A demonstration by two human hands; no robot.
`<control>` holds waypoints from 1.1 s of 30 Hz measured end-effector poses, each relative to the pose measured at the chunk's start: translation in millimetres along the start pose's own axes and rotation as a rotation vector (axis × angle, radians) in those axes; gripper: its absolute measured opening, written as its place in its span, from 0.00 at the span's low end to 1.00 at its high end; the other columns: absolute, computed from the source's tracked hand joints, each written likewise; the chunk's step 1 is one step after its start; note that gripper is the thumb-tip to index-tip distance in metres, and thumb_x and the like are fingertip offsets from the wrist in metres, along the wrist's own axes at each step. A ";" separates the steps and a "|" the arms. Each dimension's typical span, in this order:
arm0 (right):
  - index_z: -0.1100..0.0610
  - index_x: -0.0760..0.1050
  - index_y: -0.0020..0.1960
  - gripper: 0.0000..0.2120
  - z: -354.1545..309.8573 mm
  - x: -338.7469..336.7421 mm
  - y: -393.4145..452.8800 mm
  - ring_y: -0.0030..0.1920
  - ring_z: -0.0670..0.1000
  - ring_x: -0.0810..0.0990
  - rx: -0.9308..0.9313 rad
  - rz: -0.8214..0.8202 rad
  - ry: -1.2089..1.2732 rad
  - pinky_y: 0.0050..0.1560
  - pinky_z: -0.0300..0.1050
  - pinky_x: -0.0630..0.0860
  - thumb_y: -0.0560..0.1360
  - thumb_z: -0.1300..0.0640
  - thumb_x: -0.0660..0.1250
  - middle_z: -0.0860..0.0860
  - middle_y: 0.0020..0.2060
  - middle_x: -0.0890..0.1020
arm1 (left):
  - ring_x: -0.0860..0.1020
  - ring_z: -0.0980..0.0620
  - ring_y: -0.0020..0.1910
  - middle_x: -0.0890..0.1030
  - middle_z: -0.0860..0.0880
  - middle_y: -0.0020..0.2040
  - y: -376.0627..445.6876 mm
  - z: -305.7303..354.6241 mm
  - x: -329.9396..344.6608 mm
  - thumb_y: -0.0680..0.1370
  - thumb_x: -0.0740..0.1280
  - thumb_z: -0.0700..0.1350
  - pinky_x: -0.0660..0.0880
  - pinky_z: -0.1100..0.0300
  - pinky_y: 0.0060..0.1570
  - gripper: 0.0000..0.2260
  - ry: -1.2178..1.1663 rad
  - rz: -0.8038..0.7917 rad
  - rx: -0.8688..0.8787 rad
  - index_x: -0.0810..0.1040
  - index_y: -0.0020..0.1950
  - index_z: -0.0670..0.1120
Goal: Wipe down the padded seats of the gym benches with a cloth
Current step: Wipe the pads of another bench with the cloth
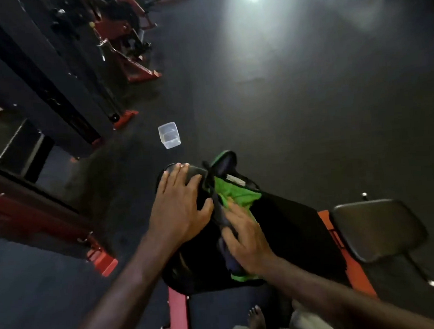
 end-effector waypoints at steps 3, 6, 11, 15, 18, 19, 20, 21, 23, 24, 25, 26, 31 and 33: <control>0.60 0.71 0.75 0.30 38.2 -7.5 11.6 0.77 0.54 0.68 0.137 -0.047 0.031 0.78 0.46 0.61 0.76 0.49 0.59 0.58 0.74 0.73 | 0.63 0.43 0.79 0.71 0.44 0.76 13.8 3.1 0.2 0.71 0.57 0.64 0.53 0.46 0.79 0.31 0.048 -0.036 0.058 0.78 0.68 0.50; 0.62 0.64 0.80 0.41 71.0 -9.9 10.1 0.81 0.60 0.60 0.432 -0.125 -0.227 0.79 0.50 0.51 0.74 0.41 0.40 0.61 0.79 0.64 | 0.65 0.45 0.78 0.72 0.45 0.76 16.4 6.3 3.4 0.75 0.61 0.62 0.54 0.48 0.78 0.26 0.111 -0.061 0.104 0.79 0.66 0.49; 0.54 0.65 0.80 0.37 8.6 4.5 -8.9 0.81 0.52 0.60 0.201 0.023 -0.114 0.81 0.50 0.54 0.74 0.43 0.49 0.54 0.80 0.65 | 0.74 0.46 0.70 0.80 0.47 0.68 17.6 8.1 7.3 0.74 0.54 0.59 0.64 0.47 0.73 0.24 0.162 -0.013 0.141 0.82 0.59 0.50; 0.53 0.71 0.76 0.30 31.0 -1.6 23.5 0.77 0.48 0.67 0.162 0.072 0.029 0.77 0.41 0.60 0.75 0.50 0.59 0.51 0.75 0.72 | 0.74 0.47 0.69 0.80 0.48 0.67 15.5 7.6 5.4 0.76 0.52 0.56 0.65 0.47 0.73 0.24 0.135 0.000 0.145 0.80 0.62 0.50; 0.57 0.66 0.79 0.27 60.6 -3.9 23.3 0.78 0.56 0.66 0.586 0.050 0.051 0.76 0.47 0.60 0.82 0.49 0.58 0.57 0.77 0.69 | 0.72 0.48 0.73 0.77 0.47 0.71 16.7 7.3 4.4 0.77 0.53 0.54 0.63 0.49 0.76 0.25 0.076 -0.002 0.117 0.78 0.68 0.47; 0.57 0.65 0.80 0.30 55.1 -0.1 12.4 0.78 0.57 0.65 0.593 0.033 0.015 0.77 0.49 0.59 0.81 0.45 0.56 0.58 0.78 0.68 | 0.71 0.48 0.74 0.77 0.47 0.72 17.3 6.3 4.7 0.77 0.54 0.54 0.62 0.49 0.76 0.25 0.039 0.005 0.105 0.77 0.69 0.47; 0.58 0.65 0.80 0.34 40.8 2.6 0.2 0.79 0.57 0.64 0.533 0.031 -0.027 0.79 0.50 0.58 0.78 0.42 0.54 0.58 0.78 0.67 | 0.71 0.48 0.74 0.76 0.47 0.72 18.3 4.9 3.7 0.78 0.55 0.54 0.63 0.50 0.76 0.25 0.006 0.022 0.092 0.77 0.70 0.47; 0.58 0.66 0.79 0.37 22.6 4.6 -13.1 0.79 0.57 0.64 0.419 0.042 -0.049 0.80 0.51 0.56 0.76 0.40 0.52 0.58 0.78 0.68 | 0.71 0.48 0.74 0.77 0.47 0.72 19.1 4.2 3.2 0.78 0.56 0.53 0.63 0.50 0.76 0.24 -0.023 0.038 0.086 0.77 0.70 0.47; 0.55 0.68 0.78 0.34 -6.9 7.4 -27.0 0.80 0.53 0.63 0.176 0.013 -0.053 0.81 0.49 0.55 0.76 0.41 0.54 0.54 0.78 0.68 | 0.72 0.48 0.72 0.78 0.48 0.70 22.4 2.0 3.1 0.78 0.56 0.53 0.65 0.50 0.75 0.23 -0.069 0.059 0.088 0.78 0.69 0.48; 0.53 0.68 0.78 0.31 -17.5 6.8 -20.4 0.80 0.49 0.62 0.061 -0.028 -0.025 0.81 0.46 0.54 0.78 0.44 0.57 0.51 0.78 0.68 | 0.73 0.48 0.71 0.79 0.48 0.69 23.4 1.1 2.9 0.78 0.56 0.53 0.66 0.50 0.74 0.22 -0.082 0.065 0.089 0.78 0.68 0.48; 0.53 0.68 0.78 0.29 -19.9 5.9 -7.7 0.80 0.47 0.62 -0.023 -0.058 0.006 0.80 0.42 0.54 0.78 0.47 0.59 0.51 0.78 0.68 | 0.74 0.47 0.70 0.80 0.47 0.68 23.5 1.2 3.6 0.78 0.56 0.52 0.67 0.50 0.73 0.22 -0.095 0.072 0.090 0.78 0.68 0.48; 0.55 0.69 0.78 0.29 -16.7 6.0 9.0 0.79 0.46 0.62 -0.051 -0.071 0.010 0.79 0.38 0.53 0.77 0.49 0.59 0.52 0.77 0.69 | 0.74 0.47 0.69 0.80 0.47 0.67 23.5 0.5 3.2 0.79 0.56 0.52 0.67 0.50 0.72 0.22 -0.114 0.084 0.087 0.77 0.68 0.47; 0.60 0.69 0.77 0.24 73.3 -1.6 55.9 0.77 0.57 0.67 0.566 0.077 0.072 0.75 0.46 0.62 0.83 0.52 0.61 0.58 0.75 0.71 | 0.73 0.48 0.72 0.78 0.47 0.71 17.3 0.9 -2.5 0.81 0.62 0.50 0.65 0.52 0.74 0.21 -0.195 0.114 0.049 0.76 0.72 0.46; 0.60 0.65 0.79 0.25 73.3 2.2 32.9 0.79 0.57 0.64 0.657 0.075 0.010 0.78 0.48 0.58 0.84 0.52 0.60 0.58 0.78 0.68 | 0.73 0.48 0.71 0.78 0.47 0.70 17.4 1.1 -6.6 0.81 0.64 0.48 0.65 0.53 0.73 0.20 -0.229 0.135 0.028 0.76 0.72 0.45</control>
Point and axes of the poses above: each hand's wrist, its own y-axis towards the middle knuckle, its own x-axis out of the palm, z = x × y, the point moved 5 cm from there along y, towards the middle knuckle
